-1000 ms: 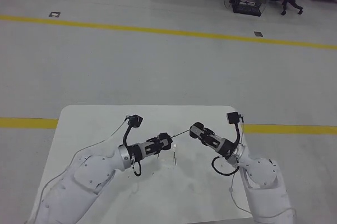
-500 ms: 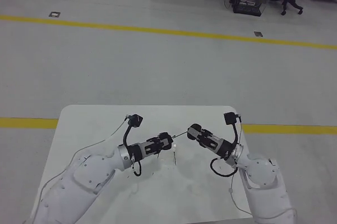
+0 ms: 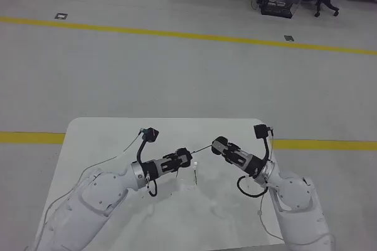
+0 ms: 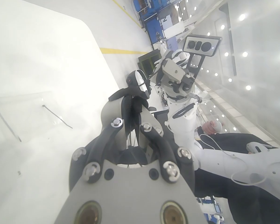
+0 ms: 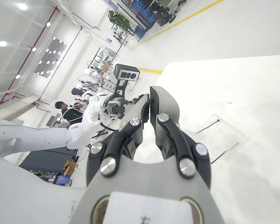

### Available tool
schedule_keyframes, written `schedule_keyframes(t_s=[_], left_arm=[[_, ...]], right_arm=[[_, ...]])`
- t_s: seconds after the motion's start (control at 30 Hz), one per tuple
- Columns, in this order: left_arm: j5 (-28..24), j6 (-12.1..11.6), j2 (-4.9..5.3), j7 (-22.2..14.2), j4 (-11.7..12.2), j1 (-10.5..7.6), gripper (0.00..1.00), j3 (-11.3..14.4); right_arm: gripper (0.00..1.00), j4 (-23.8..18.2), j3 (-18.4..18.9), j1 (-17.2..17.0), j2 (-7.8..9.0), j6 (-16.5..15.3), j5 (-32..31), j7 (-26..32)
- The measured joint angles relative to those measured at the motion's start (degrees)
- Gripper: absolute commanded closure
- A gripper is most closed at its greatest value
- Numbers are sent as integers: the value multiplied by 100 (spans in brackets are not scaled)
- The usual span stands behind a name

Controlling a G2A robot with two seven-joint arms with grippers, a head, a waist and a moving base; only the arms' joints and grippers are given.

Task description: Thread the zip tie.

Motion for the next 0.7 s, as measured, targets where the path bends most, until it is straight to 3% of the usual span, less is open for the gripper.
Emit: schedule_keyframes(t_s=[0.7], left_arm=[[-78, 35, 40, 77, 1, -105, 100, 138]], right_arm=[[100, 90, -8, 43, 107, 0, 73, -7]])
